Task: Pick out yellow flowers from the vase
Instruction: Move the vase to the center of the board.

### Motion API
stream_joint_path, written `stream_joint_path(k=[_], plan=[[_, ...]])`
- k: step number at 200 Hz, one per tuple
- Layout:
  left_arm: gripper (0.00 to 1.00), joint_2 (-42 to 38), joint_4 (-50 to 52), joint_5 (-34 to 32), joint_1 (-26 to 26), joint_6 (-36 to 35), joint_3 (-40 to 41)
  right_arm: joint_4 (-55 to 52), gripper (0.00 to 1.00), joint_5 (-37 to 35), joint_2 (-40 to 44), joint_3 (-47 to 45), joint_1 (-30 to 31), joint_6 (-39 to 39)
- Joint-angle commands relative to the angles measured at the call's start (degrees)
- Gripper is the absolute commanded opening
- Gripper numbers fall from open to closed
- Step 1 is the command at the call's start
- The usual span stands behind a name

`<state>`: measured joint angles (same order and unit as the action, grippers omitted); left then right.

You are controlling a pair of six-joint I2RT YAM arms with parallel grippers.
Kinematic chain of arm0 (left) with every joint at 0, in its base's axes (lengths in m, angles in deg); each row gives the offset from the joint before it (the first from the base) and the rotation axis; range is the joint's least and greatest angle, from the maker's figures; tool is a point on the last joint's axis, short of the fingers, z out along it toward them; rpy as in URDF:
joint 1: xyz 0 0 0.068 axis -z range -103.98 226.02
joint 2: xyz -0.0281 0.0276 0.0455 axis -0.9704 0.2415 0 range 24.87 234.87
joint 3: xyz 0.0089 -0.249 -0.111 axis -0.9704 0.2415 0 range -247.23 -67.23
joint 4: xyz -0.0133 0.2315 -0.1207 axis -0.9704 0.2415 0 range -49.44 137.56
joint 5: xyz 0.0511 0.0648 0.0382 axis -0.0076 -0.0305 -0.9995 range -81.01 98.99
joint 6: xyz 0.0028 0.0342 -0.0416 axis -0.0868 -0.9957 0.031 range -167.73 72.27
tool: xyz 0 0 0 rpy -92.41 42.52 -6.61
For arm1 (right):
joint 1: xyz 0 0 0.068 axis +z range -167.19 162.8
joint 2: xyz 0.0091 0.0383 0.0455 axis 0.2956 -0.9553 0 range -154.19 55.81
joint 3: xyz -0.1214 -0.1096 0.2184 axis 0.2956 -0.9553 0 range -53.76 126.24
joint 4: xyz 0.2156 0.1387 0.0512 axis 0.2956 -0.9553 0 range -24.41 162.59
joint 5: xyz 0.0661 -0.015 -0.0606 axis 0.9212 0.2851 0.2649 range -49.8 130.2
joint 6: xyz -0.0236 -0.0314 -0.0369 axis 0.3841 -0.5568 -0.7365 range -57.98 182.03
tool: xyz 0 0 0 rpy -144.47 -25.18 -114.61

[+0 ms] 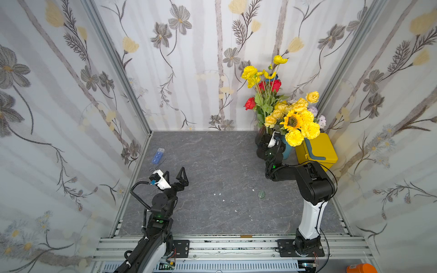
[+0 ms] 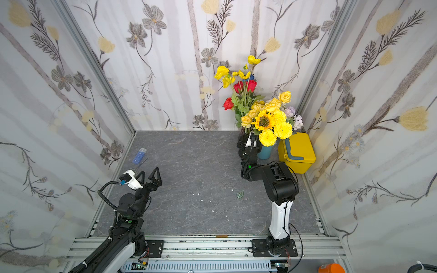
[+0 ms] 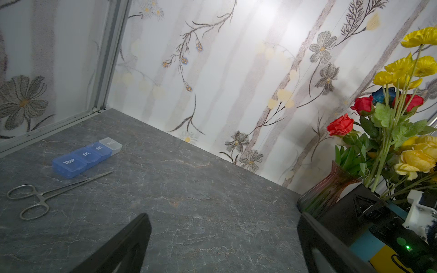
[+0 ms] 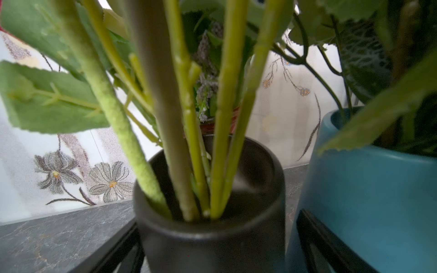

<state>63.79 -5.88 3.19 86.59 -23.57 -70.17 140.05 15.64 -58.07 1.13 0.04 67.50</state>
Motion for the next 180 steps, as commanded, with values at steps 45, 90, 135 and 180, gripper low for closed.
stream_joint_path(k=[45,90,135,180], plan=[[1.0,-0.24,-1.61,-0.6,0.06,-0.48,0.11,-0.34,0.97,-1.6,-2.56,3.45,-0.18,-2.75],[1.0,-0.22,-1.63,-0.7,0.06,-0.6,0.08,0.35,0.87,-1.13,-3.54,4.08,-0.18,-4.28],[1.0,-0.07,-1.55,-0.83,0.06,-0.69,0.12,1.82,0.76,0.48,-3.31,3.3,0.41,-6.22],[1.0,-0.07,-1.51,-1.14,0.01,-0.71,0.12,4.65,0.69,0.74,-2.08,0.53,2.19,-7.94]])
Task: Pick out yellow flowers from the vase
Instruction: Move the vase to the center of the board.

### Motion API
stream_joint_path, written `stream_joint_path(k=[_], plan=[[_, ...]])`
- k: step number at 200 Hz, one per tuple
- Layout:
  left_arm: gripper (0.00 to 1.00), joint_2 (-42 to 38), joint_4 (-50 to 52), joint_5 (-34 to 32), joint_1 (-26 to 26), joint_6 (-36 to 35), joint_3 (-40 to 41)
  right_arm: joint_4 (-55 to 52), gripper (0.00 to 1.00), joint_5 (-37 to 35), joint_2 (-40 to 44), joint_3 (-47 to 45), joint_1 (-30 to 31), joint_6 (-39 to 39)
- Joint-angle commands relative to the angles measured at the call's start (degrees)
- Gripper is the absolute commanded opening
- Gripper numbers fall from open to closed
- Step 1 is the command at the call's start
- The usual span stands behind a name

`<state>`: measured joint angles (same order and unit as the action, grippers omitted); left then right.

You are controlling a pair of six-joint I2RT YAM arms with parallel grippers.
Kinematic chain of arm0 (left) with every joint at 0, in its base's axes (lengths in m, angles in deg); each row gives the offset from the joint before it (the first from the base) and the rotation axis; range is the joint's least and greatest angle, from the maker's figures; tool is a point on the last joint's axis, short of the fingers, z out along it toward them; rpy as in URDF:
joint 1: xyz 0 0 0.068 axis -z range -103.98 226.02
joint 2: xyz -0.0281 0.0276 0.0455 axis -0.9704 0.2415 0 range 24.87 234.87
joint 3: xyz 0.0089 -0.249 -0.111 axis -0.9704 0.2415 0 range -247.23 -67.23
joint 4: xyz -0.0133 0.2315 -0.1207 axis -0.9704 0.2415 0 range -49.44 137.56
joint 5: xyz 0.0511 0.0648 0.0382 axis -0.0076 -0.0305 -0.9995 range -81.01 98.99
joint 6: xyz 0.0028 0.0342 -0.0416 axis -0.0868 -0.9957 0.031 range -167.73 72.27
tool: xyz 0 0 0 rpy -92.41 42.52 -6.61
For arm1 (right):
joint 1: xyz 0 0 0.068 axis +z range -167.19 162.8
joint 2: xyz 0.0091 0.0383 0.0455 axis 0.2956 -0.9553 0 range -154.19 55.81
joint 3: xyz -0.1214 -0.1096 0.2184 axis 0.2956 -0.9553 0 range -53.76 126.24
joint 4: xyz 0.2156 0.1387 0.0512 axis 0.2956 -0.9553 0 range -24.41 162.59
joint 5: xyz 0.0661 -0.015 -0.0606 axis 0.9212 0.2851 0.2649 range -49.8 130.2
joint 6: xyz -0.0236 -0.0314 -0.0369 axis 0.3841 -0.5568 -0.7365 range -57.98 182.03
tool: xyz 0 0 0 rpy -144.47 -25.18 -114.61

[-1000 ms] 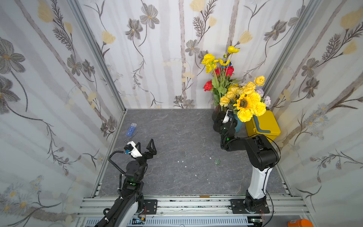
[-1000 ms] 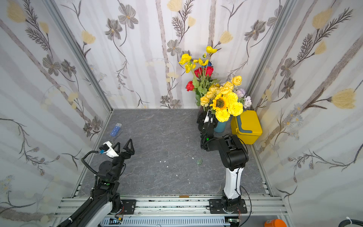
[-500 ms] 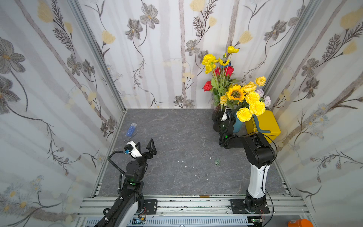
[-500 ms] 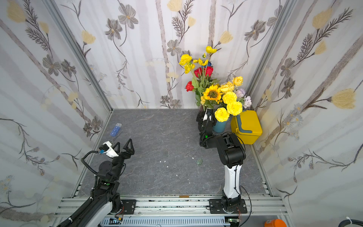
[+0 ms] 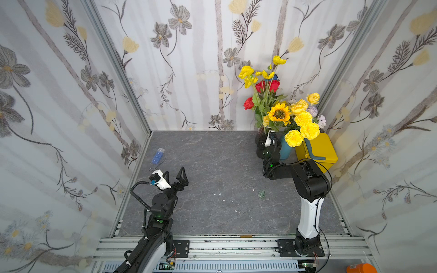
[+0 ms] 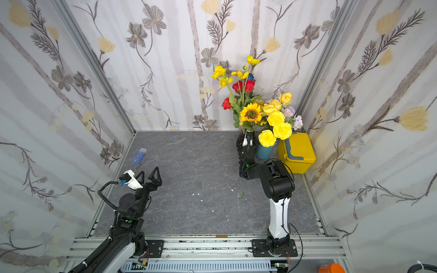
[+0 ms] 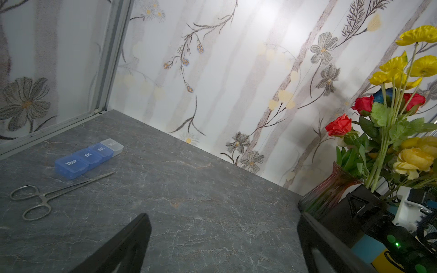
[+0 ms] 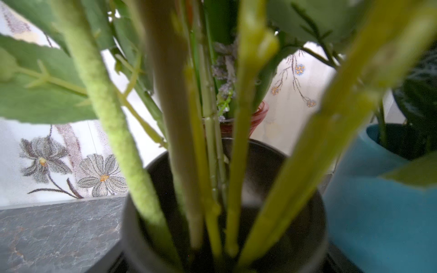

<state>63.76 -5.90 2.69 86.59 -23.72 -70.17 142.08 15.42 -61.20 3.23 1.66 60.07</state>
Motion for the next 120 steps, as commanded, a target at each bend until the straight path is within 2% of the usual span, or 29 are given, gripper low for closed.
stream_joint_path(k=[1,63,120], plan=[[1.0,0.0,-1.51,-0.68,0.04,-0.55,0.08,2.68,0.69,1.0,1.02,-1.59,0.57,-0.46],[1.0,0.82,-1.45,-0.73,0.05,-0.46,-0.14,2.33,0.63,2.88,4.95,-6.46,1.85,3.31],[1.0,1.36,-1.53,-0.75,0.07,-0.39,-0.23,-3.51,0.59,4.56,8.37,-7.24,4.87,6.87]])
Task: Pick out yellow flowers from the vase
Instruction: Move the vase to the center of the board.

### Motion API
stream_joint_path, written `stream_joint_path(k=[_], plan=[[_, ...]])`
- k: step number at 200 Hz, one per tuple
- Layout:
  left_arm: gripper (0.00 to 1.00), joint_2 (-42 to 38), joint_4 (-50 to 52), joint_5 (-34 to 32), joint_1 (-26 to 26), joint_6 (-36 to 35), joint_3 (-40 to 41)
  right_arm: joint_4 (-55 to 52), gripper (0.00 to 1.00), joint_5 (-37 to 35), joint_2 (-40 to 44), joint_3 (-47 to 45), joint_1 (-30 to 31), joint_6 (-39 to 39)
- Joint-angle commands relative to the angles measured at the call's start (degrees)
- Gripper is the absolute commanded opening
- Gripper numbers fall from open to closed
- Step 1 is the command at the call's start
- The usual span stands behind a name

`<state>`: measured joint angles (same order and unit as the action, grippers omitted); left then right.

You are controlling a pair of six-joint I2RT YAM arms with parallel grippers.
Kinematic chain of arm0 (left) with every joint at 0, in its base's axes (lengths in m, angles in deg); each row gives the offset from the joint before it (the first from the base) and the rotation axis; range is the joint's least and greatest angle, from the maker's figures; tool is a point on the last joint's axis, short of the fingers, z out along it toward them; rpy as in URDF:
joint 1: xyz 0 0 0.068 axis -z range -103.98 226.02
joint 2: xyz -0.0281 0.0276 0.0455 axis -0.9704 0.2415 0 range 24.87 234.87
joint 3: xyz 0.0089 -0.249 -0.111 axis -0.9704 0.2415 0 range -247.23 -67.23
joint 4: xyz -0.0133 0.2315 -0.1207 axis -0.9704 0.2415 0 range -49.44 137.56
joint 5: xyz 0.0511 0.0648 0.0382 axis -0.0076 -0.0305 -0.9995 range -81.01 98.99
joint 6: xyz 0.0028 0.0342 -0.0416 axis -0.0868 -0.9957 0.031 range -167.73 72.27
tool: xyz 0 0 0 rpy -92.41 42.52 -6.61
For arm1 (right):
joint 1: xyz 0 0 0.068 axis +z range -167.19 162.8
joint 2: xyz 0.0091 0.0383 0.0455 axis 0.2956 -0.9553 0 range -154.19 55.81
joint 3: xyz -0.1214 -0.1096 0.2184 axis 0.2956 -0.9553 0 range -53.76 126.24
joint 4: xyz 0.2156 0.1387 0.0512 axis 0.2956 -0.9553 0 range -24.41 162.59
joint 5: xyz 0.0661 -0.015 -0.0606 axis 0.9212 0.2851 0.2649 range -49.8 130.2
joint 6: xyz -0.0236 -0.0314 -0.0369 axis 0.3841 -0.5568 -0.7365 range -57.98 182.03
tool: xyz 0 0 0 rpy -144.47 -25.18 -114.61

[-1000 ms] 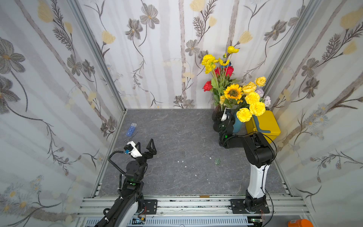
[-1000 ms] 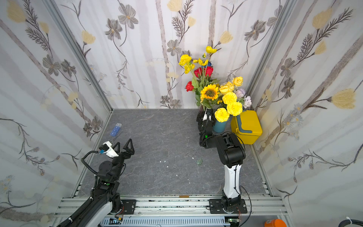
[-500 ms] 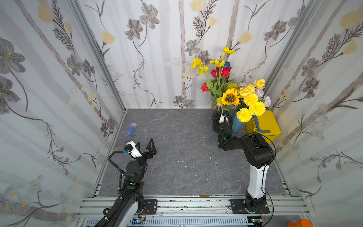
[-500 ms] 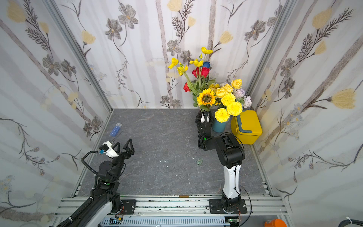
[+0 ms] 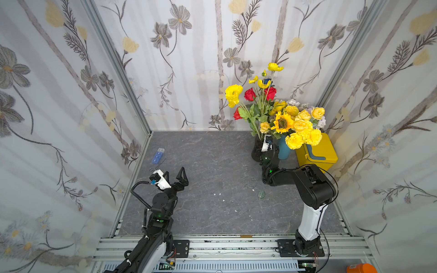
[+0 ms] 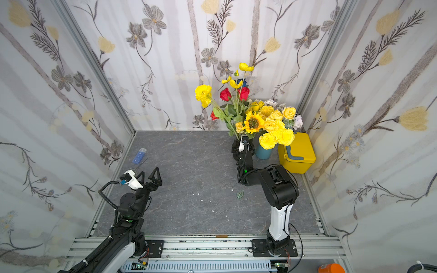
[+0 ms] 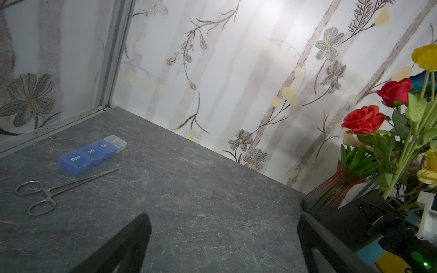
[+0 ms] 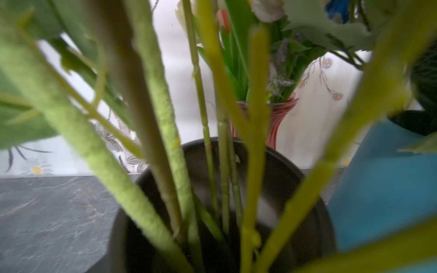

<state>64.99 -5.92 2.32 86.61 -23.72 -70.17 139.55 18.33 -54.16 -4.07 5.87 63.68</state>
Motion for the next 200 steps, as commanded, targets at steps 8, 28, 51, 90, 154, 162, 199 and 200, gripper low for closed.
stream_joint_path(k=[8,28,51,90,154,162,199,200], plan=[[1.0,0.14,-1.53,-0.44,0.04,-0.37,-0.3,-1.95,0.58,1.85,1.56,0.28,0.92,3.76],[1.0,0.27,-1.43,-0.62,0.04,-0.42,-0.33,-3.53,0.58,2.5,2.51,0.34,2.29,3.71],[1.0,0.29,-1.42,-0.62,0.02,-0.38,-0.32,-5.72,0.58,4.61,3.88,0.49,3.66,5.28],[1.0,0.5,-1.39,-0.74,0.04,-0.37,-0.43,-10.91,0.58,5.97,4.87,2.54,8.43,4.76],[1.0,0.44,-1.3,-0.93,0.04,-0.3,-0.55,-14.66,0.57,5.08,3.6,4.94,15.59,3.45],[1.0,0.4,-1.22,-0.97,0.05,-0.28,-0.53,-15.05,0.57,5.03,3.49,5.23,16.38,3.45],[1.0,0.06,-1.05,-1.06,0.01,-0.28,-0.49,-16.85,0.58,5.19,2.84,6.94,20.12,3.19],[1.0,0.05,-1.02,-1.06,0.03,-0.28,-0.49,-16.94,0.58,5.18,2.79,7.01,20.23,3.19]])
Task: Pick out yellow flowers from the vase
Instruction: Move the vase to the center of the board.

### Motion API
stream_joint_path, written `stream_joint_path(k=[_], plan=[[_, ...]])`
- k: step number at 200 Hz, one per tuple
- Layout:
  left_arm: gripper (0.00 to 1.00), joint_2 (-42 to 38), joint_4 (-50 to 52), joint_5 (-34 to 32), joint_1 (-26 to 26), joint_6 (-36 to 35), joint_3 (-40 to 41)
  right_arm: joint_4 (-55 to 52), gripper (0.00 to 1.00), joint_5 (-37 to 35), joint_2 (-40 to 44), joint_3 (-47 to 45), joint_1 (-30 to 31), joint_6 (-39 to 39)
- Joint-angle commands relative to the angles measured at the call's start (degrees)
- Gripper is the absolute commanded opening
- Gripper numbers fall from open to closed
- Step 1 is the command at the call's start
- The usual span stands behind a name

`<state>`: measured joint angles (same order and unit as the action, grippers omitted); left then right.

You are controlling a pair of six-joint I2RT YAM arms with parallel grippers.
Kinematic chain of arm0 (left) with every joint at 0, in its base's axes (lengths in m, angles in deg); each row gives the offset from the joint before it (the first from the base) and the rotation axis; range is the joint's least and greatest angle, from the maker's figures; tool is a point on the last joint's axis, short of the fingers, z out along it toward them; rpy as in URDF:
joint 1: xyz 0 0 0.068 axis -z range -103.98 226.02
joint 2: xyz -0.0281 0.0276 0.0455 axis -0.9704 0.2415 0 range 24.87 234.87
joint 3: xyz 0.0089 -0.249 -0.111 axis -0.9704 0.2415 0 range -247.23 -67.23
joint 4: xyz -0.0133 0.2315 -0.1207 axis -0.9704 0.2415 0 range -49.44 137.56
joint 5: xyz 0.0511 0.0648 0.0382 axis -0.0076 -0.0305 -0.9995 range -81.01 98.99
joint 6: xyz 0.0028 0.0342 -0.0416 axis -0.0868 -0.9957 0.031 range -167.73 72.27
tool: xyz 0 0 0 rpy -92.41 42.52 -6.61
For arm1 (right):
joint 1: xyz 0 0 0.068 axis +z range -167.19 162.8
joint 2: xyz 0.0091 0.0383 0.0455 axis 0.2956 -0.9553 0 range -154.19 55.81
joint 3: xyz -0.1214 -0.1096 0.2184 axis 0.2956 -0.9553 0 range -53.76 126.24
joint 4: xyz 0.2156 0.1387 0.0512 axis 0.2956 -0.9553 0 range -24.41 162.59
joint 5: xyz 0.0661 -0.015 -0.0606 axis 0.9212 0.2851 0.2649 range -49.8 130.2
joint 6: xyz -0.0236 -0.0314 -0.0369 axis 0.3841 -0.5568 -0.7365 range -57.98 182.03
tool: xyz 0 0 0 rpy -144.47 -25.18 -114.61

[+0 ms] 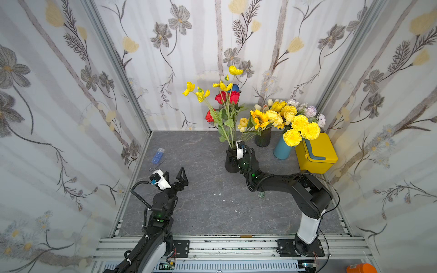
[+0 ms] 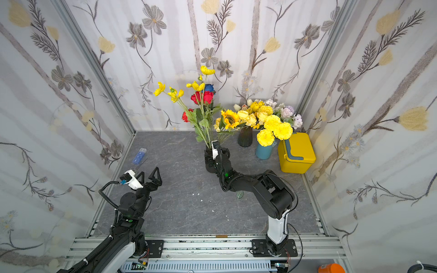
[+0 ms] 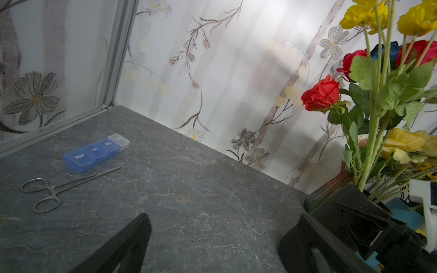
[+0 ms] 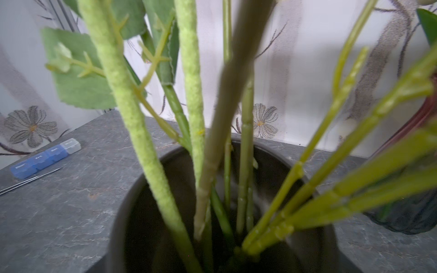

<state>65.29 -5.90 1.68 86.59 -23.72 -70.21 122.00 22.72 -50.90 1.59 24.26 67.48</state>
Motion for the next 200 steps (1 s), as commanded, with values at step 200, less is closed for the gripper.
stream_joint_path(k=[200], plan=[[1.0,-1.66,0.4,-1.04,0.02,-0.28,-0.71,-5.64,0.83,-1.0,-4.53,9.07,11.11,0.96]])
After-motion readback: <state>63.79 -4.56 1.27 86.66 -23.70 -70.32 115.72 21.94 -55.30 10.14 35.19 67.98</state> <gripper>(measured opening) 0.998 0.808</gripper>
